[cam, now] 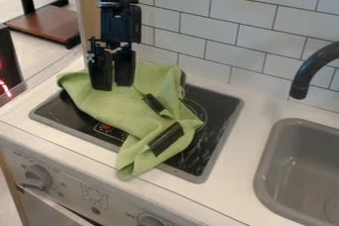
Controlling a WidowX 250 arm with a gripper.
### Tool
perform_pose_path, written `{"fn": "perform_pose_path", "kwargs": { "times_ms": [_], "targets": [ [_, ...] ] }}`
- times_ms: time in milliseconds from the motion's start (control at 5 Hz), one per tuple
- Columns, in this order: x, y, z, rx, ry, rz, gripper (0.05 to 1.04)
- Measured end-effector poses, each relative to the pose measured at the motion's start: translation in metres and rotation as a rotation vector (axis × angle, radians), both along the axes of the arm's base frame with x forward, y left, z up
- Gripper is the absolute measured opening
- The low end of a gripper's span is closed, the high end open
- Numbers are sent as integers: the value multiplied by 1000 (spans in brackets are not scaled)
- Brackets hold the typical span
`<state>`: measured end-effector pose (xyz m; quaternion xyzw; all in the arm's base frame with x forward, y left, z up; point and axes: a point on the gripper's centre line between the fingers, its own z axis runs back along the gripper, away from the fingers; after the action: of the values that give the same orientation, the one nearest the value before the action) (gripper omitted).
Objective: Move the cloth from right to the left of the stove
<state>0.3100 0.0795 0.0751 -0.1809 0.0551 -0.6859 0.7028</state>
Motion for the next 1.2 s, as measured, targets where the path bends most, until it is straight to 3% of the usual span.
{"fn": "perform_pose_path", "kwargs": {
  "times_ms": [200, 400, 600, 1000, 1200],
  "targets": [
    [3, -5, 0, -57, -34, -40, 999],
    [10, -4, -4, -36, -117, -48, 999],
    [15, -5, -11, 20, -207, -63, 999],
    [21, -15, -20, 52, -252, -77, 999],
    [22, -23, -20, 54, -247, -77, 999]
  ]
}}
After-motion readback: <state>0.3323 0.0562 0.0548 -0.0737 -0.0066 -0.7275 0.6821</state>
